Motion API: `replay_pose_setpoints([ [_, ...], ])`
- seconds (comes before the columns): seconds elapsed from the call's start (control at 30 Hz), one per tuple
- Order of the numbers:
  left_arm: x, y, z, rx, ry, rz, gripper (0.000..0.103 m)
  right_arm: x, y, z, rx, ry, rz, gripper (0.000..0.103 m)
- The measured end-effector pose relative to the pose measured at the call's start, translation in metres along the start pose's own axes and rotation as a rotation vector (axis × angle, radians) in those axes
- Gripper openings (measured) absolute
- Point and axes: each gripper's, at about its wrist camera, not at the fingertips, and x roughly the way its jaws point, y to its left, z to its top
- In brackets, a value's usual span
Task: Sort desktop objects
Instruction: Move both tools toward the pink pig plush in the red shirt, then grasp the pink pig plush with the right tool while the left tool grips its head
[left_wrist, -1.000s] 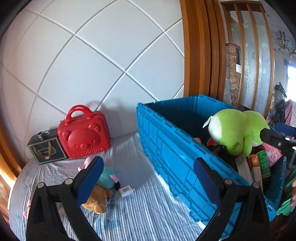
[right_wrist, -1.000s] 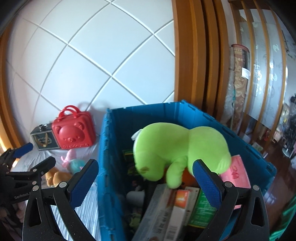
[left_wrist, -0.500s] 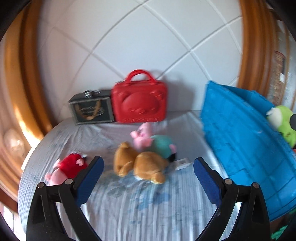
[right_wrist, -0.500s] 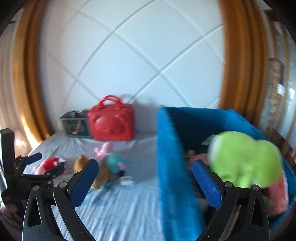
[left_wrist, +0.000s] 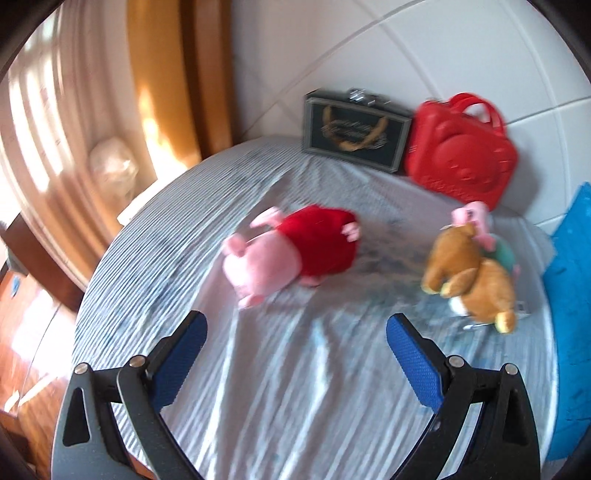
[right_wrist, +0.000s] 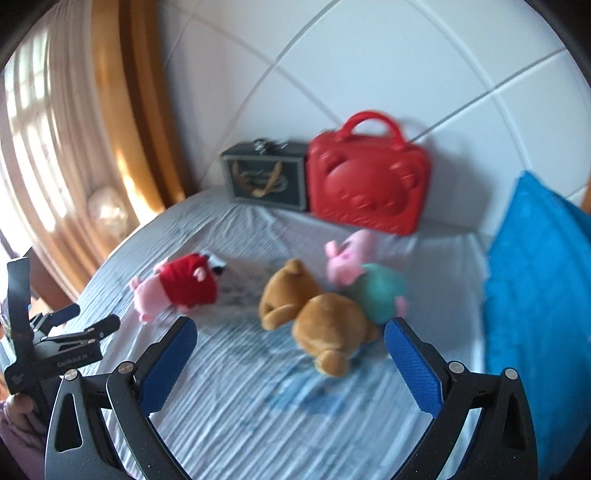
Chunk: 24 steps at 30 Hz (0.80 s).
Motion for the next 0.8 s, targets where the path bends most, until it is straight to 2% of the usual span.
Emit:
replay_pose_setpoints([
  [0.17, 0.043, 0.041, -0.005, -0.093, 0.074, 0.036, 0.099, 0.062, 0.036, 0.009, -0.057, 0.084, 0.061, 0.103],
  [0.27, 0.067, 0.050, -0.004, -0.112, 0.108, 0.063, 0.099, 0.100, 0.057, 0.014, -0.114, 0.127, 0.100, 0.103],
  [0.4, 0.091, 0.051, 0.002, -0.101, 0.127, 0.066, 0.099, 0.144, 0.082, 0.018, -0.224, 0.155, 0.117, 0.103],
  [0.57, 0.123, 0.055, 0.015, -0.125, 0.160, 0.033, 0.099, 0.197, 0.099, 0.031, -0.272, 0.218, 0.192, 0.103],
  [0.63, 0.132, 0.053, 0.020, -0.122, 0.169, 0.024, 0.099, 0.216, 0.105, 0.034, -0.296, 0.246, 0.191, 0.103],
  [0.8, 0.157, 0.047, 0.032, -0.067, 0.177, 0.034, 0.099, 0.258, 0.107, 0.043, -0.256, 0.297, 0.233, 0.103],
])
